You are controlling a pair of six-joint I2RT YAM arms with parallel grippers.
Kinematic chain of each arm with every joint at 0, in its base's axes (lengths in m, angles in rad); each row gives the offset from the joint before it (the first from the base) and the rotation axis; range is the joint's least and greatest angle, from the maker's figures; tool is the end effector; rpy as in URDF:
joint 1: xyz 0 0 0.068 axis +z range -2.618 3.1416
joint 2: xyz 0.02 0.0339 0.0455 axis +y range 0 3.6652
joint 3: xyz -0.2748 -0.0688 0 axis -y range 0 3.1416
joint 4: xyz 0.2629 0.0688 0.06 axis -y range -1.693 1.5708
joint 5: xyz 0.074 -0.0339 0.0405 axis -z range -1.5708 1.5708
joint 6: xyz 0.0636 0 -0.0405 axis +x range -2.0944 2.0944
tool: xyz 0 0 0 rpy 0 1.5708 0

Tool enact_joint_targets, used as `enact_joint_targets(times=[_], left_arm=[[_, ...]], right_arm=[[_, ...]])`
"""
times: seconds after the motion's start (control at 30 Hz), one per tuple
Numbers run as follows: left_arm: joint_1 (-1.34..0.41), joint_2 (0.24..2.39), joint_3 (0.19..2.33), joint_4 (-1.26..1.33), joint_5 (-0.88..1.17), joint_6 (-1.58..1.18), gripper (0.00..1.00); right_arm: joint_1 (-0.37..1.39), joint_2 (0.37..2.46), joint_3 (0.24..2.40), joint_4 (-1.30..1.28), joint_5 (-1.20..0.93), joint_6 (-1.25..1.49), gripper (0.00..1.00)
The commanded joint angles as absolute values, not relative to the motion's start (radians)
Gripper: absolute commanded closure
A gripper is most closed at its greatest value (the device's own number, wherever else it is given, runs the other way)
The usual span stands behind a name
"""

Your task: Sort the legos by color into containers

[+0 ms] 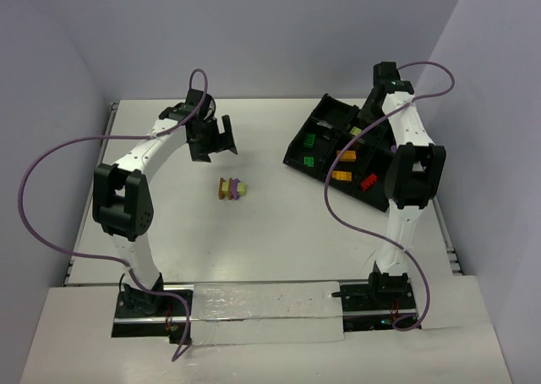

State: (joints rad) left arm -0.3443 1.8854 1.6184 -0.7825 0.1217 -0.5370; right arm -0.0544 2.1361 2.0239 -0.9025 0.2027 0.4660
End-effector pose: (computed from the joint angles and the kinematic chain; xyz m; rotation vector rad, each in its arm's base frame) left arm 0.4142 -0.1567 0.2444 -0.2149 2.6767 -0.4534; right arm 0.5057 -0.0404 0.2600 0.7292 2.4506 -0.1054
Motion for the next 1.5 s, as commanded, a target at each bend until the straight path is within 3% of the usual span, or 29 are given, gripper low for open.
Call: enact_joint_targets(times=[0.0, 0.2, 0.63, 1.1, 1.47], left_arm=[[-0.369, 1.862, 1.681, -0.797, 0.065, -0.503, 0.01], [-0.370, 1.858, 1.669, -0.779, 0.081, -0.514, 0.01], [-0.373, 1.872, 1.665, -0.789, 0.088, -0.510, 0.01], [-0.423, 1.866, 1.511, -0.792, 0.037, -0.500, 0.23], [-0.420, 1.890, 1.524, -0.785, -0.049, -0.601, 0.49]], right_arm=[[-0.063, 2.106, 2.023, -0.868, 0.182, 0.463, 0.45], [-0.042, 2.018, 1.937, -0.768, 0.048, 0.454, 0.45], [0.074, 1.936, 1.872, -0.735, -0.035, 0.418, 0.46], [0.096, 1.930, 1.851, -0.738, -0.035, 0.415, 0.46], [0.098, 1.930, 1.844, -0.741, -0.047, 0.419, 0.46]])
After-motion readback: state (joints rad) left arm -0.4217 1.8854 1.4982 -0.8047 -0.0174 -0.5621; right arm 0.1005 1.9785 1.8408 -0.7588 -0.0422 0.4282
